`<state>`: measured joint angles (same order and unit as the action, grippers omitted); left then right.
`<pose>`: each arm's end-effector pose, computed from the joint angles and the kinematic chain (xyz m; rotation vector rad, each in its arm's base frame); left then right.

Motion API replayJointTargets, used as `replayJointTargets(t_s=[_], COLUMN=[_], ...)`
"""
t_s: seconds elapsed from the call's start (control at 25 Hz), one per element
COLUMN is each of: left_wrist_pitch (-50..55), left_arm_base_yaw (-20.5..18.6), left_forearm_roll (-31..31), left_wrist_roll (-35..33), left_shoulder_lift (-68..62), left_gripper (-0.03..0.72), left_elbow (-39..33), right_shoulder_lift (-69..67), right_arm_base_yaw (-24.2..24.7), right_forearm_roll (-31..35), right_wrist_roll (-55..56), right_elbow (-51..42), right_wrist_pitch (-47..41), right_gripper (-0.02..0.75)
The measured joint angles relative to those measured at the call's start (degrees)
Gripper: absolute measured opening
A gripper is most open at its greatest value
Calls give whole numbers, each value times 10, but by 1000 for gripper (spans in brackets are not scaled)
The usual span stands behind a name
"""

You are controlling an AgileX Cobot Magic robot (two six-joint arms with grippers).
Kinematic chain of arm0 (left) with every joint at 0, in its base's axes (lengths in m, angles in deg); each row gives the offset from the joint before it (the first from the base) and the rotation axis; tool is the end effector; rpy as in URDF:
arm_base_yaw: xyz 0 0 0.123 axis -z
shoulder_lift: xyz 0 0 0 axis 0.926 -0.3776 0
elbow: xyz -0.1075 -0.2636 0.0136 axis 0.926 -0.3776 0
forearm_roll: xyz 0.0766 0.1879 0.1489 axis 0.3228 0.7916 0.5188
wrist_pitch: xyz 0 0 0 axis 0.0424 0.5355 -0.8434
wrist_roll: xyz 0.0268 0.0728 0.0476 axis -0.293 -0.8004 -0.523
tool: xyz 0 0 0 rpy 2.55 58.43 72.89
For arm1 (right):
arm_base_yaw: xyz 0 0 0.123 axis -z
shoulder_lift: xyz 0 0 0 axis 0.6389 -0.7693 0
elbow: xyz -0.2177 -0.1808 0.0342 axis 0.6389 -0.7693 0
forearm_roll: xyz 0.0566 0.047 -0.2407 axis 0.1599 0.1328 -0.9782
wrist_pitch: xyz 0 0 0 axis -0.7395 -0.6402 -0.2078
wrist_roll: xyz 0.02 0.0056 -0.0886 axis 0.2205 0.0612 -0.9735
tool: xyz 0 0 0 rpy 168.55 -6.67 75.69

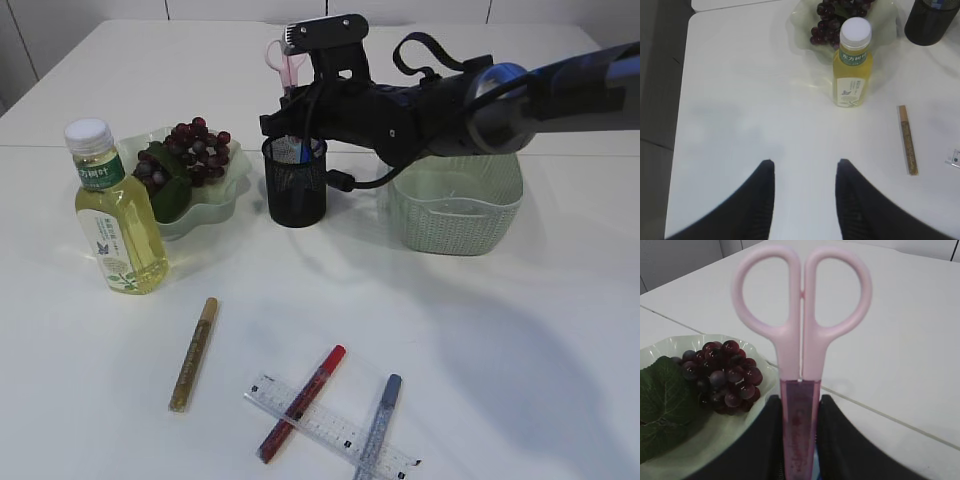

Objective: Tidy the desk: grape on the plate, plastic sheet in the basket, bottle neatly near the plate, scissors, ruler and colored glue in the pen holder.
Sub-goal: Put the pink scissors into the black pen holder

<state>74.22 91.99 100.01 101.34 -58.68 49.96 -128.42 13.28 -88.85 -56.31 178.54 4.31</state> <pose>0.1427 -0.0324 0.4245 0.1076 2.3666 0.0899 0.4665 0.2318 0.1971 -0.4509 1.8453 0.3022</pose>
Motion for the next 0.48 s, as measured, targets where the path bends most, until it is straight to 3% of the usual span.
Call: replayJointTargets(t_s=[0.48], left_wrist_pitch=[0], left_arm_base_yaw=[0], left_forearm_roll=[0], left_wrist_roll=[0], left_shoulder_lift=[0], left_gripper=[299], left_elbow=[0], right_shoulder_lift=[-12], right_arm_base_yaw=[0], right_forearm_roll=[5], right_wrist_roll=[-1], right_elbow=[1], right_wrist_pitch=[17], right_gripper=[179])
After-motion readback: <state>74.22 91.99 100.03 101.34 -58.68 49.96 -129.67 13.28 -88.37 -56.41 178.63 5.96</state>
